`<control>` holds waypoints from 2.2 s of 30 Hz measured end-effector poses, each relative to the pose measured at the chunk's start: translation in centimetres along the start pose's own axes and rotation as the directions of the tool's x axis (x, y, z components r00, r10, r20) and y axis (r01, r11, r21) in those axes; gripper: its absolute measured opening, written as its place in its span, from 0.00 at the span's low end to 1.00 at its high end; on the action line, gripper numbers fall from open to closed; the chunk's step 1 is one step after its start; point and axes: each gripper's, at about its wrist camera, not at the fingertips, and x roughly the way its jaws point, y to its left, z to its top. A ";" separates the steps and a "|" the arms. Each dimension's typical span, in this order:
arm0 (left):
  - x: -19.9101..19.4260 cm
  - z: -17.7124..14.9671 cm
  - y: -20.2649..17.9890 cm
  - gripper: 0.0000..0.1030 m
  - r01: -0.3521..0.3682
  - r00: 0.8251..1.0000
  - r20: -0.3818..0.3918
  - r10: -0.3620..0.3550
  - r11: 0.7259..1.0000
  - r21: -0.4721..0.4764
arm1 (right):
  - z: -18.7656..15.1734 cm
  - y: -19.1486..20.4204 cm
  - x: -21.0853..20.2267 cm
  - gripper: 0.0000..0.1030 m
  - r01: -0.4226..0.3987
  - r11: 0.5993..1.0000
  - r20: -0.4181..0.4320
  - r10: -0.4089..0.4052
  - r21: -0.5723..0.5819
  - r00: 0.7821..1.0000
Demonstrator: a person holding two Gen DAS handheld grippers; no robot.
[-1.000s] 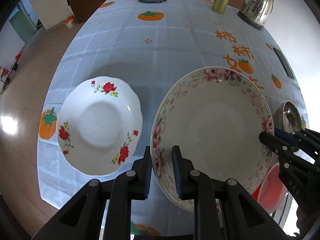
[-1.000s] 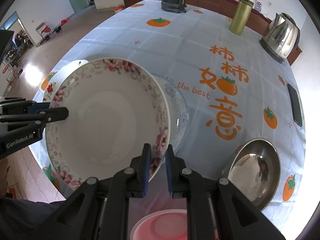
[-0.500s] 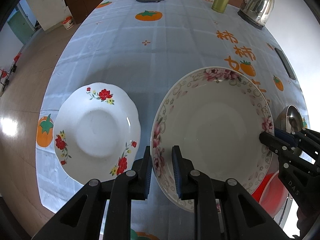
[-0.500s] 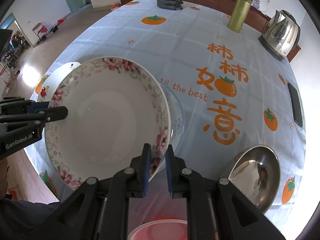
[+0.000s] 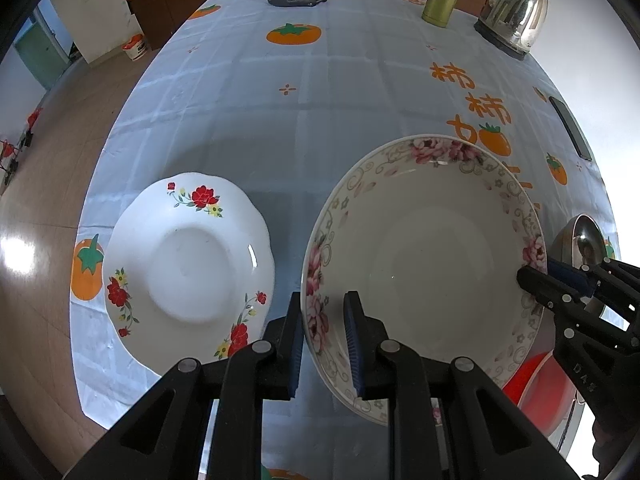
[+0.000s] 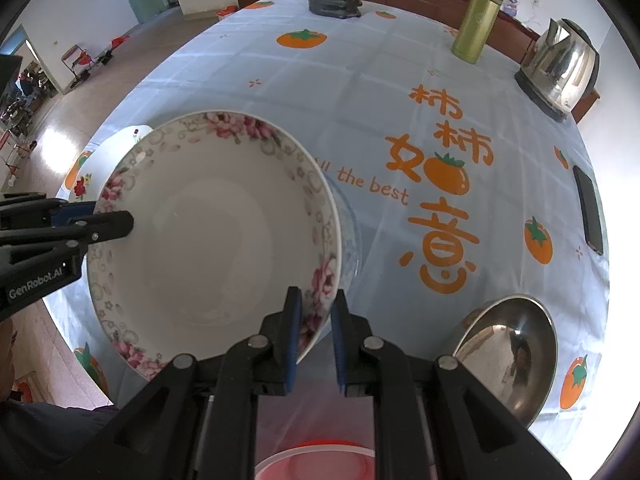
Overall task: Organize plates and bowls
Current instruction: 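Lift the pink-floral plate with both grippers over the blue-patterned plate, then lower the pink-floral plate onto the blue-patterned plate with both grippers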
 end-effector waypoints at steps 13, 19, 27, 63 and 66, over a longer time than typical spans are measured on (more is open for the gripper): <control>0.4 0.0 -0.5 0.20 0.011 1.000 0.005 -0.011 1.000 -0.004 | -0.2 -0.4 0.3 0.14 0.002 1.000 -0.008 -0.002 0.017 1.000; 0.7 0.0 -0.5 0.20 0.011 1.000 0.004 -0.011 1.000 -0.006 | -0.2 -0.3 0.6 0.15 0.006 1.000 -0.015 -0.006 0.019 1.000; 0.9 0.1 -0.4 0.20 0.008 1.000 0.010 -0.008 1.000 -0.014 | 0.3 -0.3 0.8 0.15 0.017 1.000 -0.016 -0.016 0.013 1.000; 1.8 0.3 -0.2 0.20 0.022 1.000 -0.002 -0.022 0.999 -0.033 | 0.9 -0.1 2.5 0.16 0.034 0.999 -0.071 -0.034 -0.005 0.997; 1.9 0.4 -0.2 0.20 0.022 1.000 -0.004 -0.022 0.999 -0.034 | 0.9 -0.2 2.7 0.16 0.032 0.999 -0.073 -0.032 -0.005 0.997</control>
